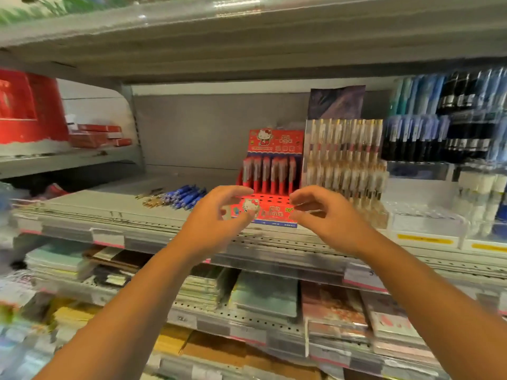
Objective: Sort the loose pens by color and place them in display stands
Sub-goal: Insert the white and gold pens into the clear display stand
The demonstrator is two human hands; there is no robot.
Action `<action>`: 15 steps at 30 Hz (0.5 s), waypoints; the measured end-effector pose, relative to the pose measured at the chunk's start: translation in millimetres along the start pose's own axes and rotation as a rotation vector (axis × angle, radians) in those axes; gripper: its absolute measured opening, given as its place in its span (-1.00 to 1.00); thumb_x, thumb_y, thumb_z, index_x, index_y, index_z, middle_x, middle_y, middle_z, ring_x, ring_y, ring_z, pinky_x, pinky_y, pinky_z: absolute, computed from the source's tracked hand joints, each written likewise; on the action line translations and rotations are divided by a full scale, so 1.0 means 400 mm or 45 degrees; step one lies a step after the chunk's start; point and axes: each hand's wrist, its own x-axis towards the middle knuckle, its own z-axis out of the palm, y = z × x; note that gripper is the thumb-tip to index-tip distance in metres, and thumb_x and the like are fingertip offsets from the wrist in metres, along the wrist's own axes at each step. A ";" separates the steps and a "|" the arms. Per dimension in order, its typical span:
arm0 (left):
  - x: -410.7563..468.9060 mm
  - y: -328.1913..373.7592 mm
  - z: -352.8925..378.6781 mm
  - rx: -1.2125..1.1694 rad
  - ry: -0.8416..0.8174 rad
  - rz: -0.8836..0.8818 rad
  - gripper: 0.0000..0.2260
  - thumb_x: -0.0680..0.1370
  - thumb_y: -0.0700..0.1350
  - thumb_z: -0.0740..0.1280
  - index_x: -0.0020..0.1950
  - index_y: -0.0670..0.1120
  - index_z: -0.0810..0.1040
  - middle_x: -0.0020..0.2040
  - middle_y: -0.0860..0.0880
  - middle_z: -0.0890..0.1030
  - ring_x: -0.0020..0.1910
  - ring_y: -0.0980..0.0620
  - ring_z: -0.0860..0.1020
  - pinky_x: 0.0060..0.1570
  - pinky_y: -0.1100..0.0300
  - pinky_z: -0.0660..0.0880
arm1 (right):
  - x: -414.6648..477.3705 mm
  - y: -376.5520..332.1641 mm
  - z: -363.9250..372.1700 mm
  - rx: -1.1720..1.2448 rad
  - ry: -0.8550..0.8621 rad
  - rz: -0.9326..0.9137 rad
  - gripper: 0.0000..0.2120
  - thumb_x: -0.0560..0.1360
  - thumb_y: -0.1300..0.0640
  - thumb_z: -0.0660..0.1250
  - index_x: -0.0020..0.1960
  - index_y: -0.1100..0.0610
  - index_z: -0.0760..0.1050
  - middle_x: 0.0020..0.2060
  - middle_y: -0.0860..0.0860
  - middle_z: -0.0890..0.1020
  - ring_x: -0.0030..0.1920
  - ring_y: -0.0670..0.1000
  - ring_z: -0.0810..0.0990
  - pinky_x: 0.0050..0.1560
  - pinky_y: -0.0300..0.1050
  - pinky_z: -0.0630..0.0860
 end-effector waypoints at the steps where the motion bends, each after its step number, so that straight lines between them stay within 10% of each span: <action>1: -0.019 -0.013 -0.029 0.001 0.008 -0.020 -0.73 0.54 -0.02 0.41 0.20 0.23 0.53 0.21 0.25 0.53 0.18 0.34 0.48 0.24 0.15 0.43 | 0.007 -0.014 0.032 0.012 -0.033 -0.017 -0.81 0.50 0.11 0.43 0.10 0.02 0.55 0.00 -0.10 0.64 0.02 -0.17 0.61 0.11 -0.23 0.53; 15: -0.046 -0.296 -0.488 0.281 -0.010 -0.260 -0.68 0.56 -0.01 0.37 0.31 0.05 0.52 0.26 0.09 0.53 0.23 0.11 0.48 0.15 0.16 0.43 | 0.318 -0.175 0.525 -0.042 -0.144 0.003 -0.81 0.47 0.14 0.47 0.06 0.08 0.57 -0.04 0.01 0.65 0.01 0.09 0.63 0.07 0.06 0.58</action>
